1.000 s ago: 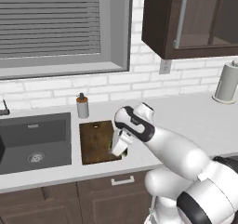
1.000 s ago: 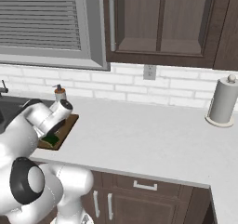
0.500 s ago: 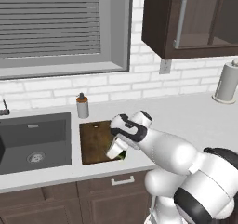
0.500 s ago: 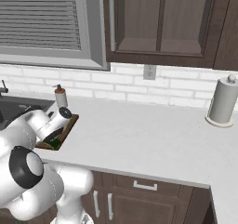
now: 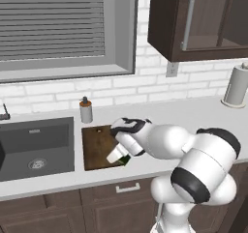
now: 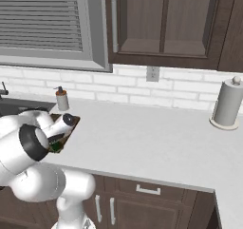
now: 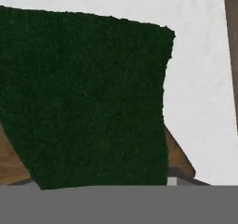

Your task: Pick up the sponge from the counter and clean the cutting board by briefly scrubbing or pressing down on the cutting board. Once finished, release the sponge.

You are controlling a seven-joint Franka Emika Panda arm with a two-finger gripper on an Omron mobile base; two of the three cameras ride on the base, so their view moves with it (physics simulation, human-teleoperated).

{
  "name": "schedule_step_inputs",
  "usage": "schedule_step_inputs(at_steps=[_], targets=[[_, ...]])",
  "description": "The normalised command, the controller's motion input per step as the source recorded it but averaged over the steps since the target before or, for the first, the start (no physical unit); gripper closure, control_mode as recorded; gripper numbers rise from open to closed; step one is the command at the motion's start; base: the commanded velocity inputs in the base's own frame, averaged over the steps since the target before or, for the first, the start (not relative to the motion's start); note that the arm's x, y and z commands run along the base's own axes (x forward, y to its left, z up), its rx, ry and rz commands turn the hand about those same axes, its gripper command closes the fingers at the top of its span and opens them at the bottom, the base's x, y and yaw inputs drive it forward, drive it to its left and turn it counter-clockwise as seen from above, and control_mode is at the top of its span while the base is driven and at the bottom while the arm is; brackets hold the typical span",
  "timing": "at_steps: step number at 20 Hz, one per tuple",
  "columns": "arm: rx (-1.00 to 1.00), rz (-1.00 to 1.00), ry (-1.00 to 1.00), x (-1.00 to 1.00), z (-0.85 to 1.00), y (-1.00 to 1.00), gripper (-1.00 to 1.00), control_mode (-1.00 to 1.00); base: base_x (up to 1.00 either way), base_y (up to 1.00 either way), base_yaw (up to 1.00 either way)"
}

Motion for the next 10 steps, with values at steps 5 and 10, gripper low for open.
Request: schedule_step_inputs(at_steps=[5,10], targets=[[0.14,-0.07,0.00,0.34,-0.26,0.00,1.00,-1.00,0.00,0.00,0.00],[0.16,-0.11,0.00,0.14,-0.18,-0.01,1.00,-1.00,0.00,0.00,0.00]])
